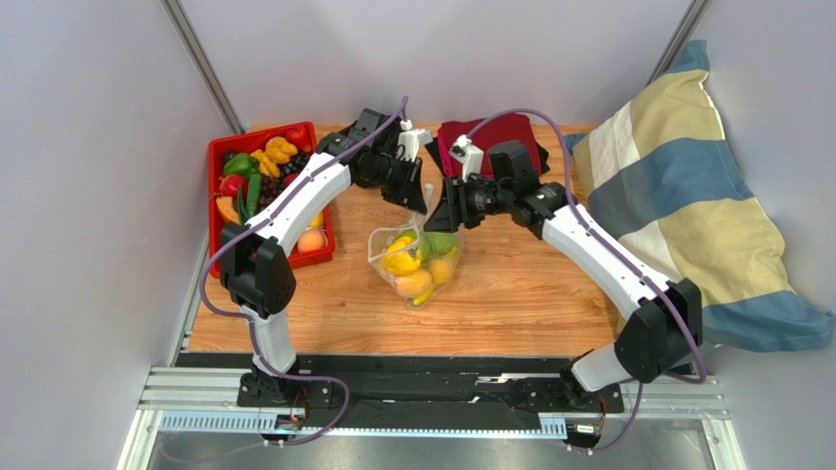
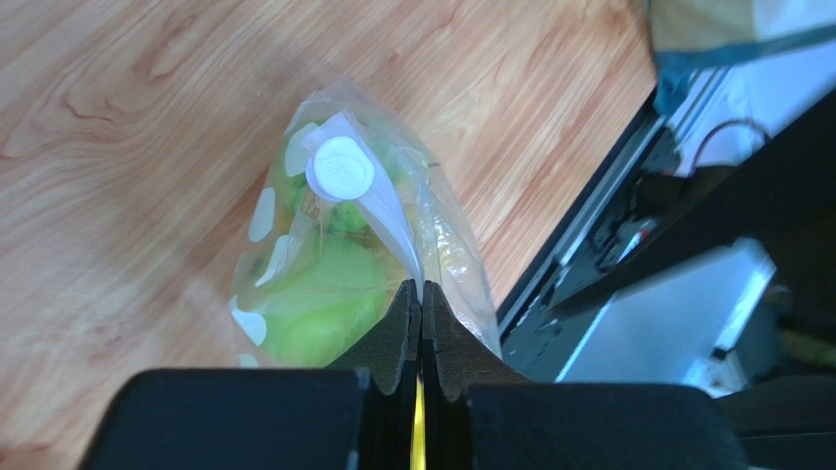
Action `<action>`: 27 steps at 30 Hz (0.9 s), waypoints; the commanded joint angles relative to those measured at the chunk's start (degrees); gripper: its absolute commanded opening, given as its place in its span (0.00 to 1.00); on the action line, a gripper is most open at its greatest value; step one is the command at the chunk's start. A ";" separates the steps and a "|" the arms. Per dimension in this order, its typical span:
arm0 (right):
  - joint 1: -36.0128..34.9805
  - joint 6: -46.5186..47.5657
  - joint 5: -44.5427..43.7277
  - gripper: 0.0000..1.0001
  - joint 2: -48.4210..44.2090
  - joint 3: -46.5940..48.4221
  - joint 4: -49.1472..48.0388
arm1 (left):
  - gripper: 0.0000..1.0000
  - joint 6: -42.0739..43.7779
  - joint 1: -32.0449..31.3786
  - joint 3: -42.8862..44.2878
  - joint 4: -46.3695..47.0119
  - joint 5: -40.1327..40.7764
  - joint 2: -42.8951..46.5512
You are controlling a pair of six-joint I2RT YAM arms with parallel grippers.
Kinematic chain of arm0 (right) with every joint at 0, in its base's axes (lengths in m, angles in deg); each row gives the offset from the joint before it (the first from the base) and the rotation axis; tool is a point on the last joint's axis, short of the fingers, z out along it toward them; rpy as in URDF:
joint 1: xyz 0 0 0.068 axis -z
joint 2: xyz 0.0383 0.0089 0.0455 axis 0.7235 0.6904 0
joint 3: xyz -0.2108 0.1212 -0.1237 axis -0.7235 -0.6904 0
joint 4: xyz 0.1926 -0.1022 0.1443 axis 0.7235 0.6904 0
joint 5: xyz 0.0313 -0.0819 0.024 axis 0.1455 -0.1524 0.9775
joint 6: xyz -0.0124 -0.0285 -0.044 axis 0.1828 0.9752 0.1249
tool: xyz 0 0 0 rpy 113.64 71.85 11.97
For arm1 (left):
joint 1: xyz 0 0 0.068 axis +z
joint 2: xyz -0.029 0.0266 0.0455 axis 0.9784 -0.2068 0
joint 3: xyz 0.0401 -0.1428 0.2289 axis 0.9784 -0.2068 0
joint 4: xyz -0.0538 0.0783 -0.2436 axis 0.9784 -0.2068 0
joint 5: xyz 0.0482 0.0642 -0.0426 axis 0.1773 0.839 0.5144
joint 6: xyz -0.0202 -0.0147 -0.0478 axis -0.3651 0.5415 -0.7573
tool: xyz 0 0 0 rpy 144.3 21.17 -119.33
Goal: Place the food in the zip-top bag and seal the zipper
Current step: Zip the zipper food storage bag at the center of the board.
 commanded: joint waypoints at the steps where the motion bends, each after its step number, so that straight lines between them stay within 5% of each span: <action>1: 6.70 7.66 6.48 0.65 -8.58 -0.22 2.69 | 0.00 15.10 -0.12 -1.72 -4.23 -2.90 6.73; 5: 10.15 14.50 5.86 0.80 -13.86 -6.53 1.82 | 0.00 26.10 -0.81 -1.29 -8.53 -4.40 8.59; 13: 9.19 22.43 12.28 0.77 -20.72 -16.84 -13.30 | 0.00 50.45 -5.82 3.10 -21.10 -8.18 9.46; 27: 6.29 24.37 18.70 0.60 -15.89 -15.96 -10.58 | 0.00 55.92 -14.88 -10.34 -9.16 5.00 19.39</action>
